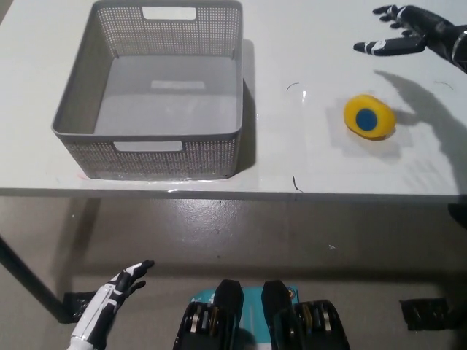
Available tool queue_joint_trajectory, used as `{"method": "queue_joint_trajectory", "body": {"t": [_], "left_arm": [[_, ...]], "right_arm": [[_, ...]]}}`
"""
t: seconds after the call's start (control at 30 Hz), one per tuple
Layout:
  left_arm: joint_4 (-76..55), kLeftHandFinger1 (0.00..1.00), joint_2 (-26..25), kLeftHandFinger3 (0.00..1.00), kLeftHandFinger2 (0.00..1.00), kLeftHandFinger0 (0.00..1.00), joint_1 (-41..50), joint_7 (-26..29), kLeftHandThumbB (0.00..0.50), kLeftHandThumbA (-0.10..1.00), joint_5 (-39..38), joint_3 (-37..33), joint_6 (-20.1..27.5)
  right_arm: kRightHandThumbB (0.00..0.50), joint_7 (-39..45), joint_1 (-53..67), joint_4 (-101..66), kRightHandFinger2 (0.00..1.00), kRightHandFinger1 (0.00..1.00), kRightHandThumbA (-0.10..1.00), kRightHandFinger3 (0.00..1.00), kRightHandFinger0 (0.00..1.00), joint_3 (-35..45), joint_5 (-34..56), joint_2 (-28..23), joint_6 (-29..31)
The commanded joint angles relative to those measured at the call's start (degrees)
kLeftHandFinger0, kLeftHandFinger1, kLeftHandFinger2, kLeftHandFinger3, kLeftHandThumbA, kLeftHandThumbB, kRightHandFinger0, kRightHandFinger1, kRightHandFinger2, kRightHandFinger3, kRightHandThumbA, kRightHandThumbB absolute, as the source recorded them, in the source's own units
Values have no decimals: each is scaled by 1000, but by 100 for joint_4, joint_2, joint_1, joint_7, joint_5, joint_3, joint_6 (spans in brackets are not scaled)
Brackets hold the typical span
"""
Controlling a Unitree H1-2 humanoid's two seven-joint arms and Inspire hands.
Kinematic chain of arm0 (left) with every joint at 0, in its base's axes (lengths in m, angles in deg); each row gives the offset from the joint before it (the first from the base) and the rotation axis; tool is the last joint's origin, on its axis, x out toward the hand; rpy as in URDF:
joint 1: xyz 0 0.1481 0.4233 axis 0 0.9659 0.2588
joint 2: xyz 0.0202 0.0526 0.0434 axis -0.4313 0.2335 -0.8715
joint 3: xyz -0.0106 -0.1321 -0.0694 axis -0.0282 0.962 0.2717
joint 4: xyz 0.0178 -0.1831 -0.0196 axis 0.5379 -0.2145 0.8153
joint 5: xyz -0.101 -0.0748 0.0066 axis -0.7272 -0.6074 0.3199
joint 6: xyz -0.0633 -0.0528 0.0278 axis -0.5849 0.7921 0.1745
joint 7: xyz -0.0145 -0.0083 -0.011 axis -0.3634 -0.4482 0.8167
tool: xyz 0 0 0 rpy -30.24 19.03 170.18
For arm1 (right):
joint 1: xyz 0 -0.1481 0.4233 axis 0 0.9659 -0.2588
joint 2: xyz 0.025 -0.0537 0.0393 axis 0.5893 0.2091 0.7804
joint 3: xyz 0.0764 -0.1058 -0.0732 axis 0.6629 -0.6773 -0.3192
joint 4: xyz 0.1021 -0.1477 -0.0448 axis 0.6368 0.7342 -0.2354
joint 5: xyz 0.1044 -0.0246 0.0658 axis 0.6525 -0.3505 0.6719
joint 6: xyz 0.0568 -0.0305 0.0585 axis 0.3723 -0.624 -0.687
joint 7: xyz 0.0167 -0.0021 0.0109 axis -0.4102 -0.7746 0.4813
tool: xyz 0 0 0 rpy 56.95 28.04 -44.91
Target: Use the right hand to pick up a yellow duck toy and place it into a container on the left hand side
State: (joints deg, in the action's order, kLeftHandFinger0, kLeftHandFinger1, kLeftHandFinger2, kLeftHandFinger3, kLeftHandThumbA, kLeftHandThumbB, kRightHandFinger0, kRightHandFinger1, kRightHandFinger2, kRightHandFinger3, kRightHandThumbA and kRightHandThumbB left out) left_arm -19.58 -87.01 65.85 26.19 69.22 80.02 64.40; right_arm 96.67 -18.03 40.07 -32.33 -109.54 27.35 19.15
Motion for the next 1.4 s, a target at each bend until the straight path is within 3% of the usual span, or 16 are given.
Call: {"method": "queue_joint_trajectory", "body": {"t": [0.0,0.27,0.6,0.8,1.37], "left_arm": [[-156,1000,-141,1000,1000,1000,-120,-164,236,1000,-34,-20,26],[-136,1000,-124,1000,1000,1000,-144,-195,241,1000,-40,-29,41],[-130,1000,-147,1000,1000,1000,-152,-295,237,1000,-93,-16,136],[-167,1000,-80,1000,1000,1000,-110,-416,212,1000,-362,17,42],[-198,1000,-89,1000,1000,1000,-199,-503,270,1000,-563,39,28]], "right_arm": [[500,520,-511,103,1000,1000,763,1000,1000,99,377,-164,7],[500,623,-471,319,1000,1000,671,1000,1000,238,596,-62,-14],[500,302,-372,658,1000,1000,738,1000,1000,-314,195,-31,408],[500,251,-252,895,1000,1000,701,1000,1000,-332,348,-16,538],[500,115,-108,1201,1000,1000,651,1000,1000,-764,101,-19,416]]}}
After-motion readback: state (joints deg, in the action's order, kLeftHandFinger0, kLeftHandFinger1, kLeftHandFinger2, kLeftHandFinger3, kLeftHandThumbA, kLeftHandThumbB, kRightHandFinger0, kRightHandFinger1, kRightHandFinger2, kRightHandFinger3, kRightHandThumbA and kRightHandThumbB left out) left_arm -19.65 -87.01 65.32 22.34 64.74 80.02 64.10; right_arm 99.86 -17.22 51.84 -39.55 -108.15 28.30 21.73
